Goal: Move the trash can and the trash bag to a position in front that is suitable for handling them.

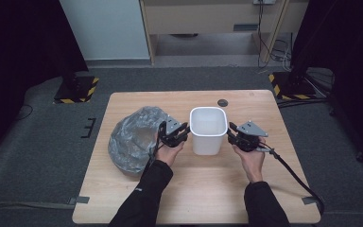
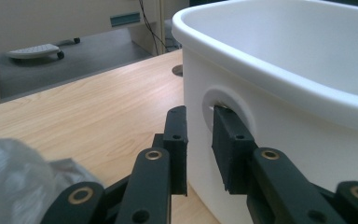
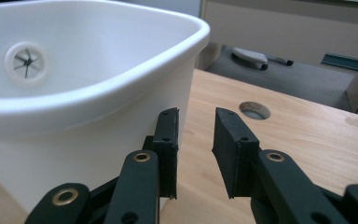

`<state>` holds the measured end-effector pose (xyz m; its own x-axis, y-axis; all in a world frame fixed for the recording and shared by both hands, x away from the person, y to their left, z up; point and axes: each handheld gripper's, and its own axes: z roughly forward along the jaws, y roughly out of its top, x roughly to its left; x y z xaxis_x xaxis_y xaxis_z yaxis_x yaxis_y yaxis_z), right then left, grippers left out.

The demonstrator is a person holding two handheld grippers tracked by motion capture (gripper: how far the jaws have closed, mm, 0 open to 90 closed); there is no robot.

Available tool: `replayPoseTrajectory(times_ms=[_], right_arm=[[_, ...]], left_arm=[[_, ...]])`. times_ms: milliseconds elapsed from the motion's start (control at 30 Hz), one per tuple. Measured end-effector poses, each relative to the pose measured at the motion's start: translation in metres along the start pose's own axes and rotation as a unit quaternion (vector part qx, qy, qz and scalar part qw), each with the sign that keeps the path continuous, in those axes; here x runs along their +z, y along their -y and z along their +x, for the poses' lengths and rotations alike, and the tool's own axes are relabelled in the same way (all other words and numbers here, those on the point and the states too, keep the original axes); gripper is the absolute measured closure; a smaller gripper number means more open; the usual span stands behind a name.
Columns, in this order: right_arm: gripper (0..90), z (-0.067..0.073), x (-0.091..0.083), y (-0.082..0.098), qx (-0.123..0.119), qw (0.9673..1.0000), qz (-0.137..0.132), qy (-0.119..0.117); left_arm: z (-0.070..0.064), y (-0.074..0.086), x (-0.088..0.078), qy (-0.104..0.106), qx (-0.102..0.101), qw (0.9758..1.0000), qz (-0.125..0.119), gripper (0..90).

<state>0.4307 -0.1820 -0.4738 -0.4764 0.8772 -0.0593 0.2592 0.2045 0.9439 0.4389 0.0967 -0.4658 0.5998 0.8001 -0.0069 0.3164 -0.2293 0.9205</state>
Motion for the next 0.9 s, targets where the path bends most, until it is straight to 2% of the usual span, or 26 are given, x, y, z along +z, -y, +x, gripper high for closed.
replayPoseTrajectory(times_ms=[267,300,367,467,533,633,667,700,733,833,900], right_arm=[[70.8,0.026,-0.021,0.001,-0.025,0.9991,0.015,-0.032],[70.7,0.030,-0.023,0.002,-0.024,0.9989,0.014,-0.038],[70.6,0.037,-0.027,0.002,-0.029,0.9984,0.014,-0.046],[66.0,0.041,-0.028,0.001,-0.031,0.9981,0.015,-0.050],[63.4,0.037,-0.024,0.000,-0.019,0.9987,0.011,-0.045],[61.6,0.031,-0.016,-0.002,0.000,0.9998,0.000,-0.022],[60.9,0.028,-0.012,-0.004,0.010,0.9999,-0.006,-0.013],[60.9,0.028,-0.012,-0.004,0.010,0.9999,-0.006,-0.013],[60.7,0.025,-0.004,-0.006,0.020,0.9997,-0.014,-0.003],[59.9,0.026,0.005,-0.007,0.021,0.9996,-0.015,-0.006],[62.8,0.027,0.005,-0.008,0.018,0.9997,-0.016,-0.004]], left_arm=[[0.000,0.013,-0.033,-0.003,0.001,1.0000,0.006,74.6],[0.000,0.013,-0.033,-0.003,0.001,1.0000,0.006,74.6],[0.000,0.018,-0.045,-0.004,0.004,1.0000,0.002,74.0],[0.004,0.023,-0.053,-0.007,0.006,1.0000,-0.002,67.0],[0.010,0.025,-0.054,-0.018,0.000,0.9998,-0.007,64.3],[0.015,0.028,-0.047,-0.026,-0.016,0.9995,-0.010,65.1],[0.015,0.028,-0.045,-0.027,-0.016,0.9994,-0.012,65.4],[0.015,0.028,-0.045,-0.027,-0.016,0.9994,-0.012,65.8],[0.011,0.029,-0.039,-0.025,-0.014,0.9995,-0.016,65.9],[0.005,0.028,-0.036,-0.023,-0.009,0.9995,-0.019,67.5],[0.004,0.028,-0.036,-0.023,-0.007,0.9995,-0.019,69.5]])
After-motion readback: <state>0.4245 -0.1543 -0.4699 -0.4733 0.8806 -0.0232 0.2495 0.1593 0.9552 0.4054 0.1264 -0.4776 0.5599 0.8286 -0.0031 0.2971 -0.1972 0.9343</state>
